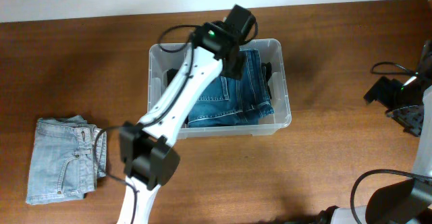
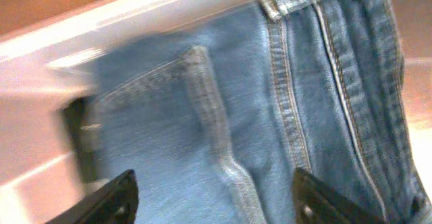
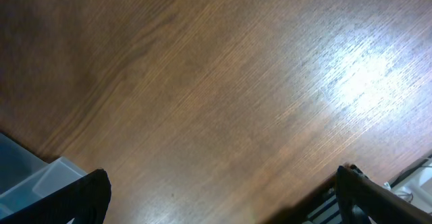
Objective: Pack container
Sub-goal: 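Release the jeans and press them flat in the box with left gripper, then withdraw the left gripper from the box toward the light jeans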
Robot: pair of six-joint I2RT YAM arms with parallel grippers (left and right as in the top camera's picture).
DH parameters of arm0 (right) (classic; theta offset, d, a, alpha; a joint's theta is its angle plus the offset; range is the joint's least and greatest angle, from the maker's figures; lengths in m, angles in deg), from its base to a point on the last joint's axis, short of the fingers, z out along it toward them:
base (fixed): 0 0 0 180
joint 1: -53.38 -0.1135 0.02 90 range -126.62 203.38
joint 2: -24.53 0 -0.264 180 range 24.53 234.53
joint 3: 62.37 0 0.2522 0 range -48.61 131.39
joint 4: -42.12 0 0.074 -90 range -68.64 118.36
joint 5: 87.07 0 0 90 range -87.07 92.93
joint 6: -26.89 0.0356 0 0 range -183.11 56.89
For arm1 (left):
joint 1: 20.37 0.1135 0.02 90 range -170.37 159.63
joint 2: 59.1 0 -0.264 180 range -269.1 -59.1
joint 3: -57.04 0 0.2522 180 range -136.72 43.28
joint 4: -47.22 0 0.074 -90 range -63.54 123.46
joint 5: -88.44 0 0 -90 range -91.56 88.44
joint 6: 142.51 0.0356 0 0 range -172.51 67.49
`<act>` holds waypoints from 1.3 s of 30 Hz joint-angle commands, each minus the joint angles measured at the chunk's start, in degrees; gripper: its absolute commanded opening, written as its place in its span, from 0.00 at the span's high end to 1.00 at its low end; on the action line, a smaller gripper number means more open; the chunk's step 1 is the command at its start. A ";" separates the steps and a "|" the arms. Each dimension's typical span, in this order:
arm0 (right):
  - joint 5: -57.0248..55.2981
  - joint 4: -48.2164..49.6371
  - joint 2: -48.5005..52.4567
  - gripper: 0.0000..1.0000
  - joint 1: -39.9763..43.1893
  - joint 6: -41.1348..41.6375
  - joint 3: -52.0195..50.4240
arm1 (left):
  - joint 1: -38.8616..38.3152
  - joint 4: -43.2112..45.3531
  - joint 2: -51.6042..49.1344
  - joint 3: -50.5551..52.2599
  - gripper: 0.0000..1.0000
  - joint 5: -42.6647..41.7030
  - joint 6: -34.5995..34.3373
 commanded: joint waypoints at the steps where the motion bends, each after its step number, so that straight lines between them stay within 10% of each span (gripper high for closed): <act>1: -0.09 -0.04 0.15 0.02 0.22 0.04 0.09 | 2.12 -7.15 8.59 -6.05 0.02 10.27 0.61; 12: -0.09 -0.04 0.15 0.02 0.22 0.04 0.09 | 17.25 -21.44 20.24 -7.08 0.01 15.58 -6.32; 22: -0.09 -0.04 0.15 0.02 0.22 0.04 0.09 | 35.74 -21.64 24.85 -4.61 0.01 1.07 -9.20; 33: -0.09 -0.04 0.15 0.02 0.22 0.04 0.09 | 52.83 -20.87 31.63 23.67 0.01 -2.45 -19.28; 39: -0.09 -0.04 0.15 0.02 0.22 0.04 0.09 | 59.43 -11.72 31.63 36.54 0.38 -4.15 -22.21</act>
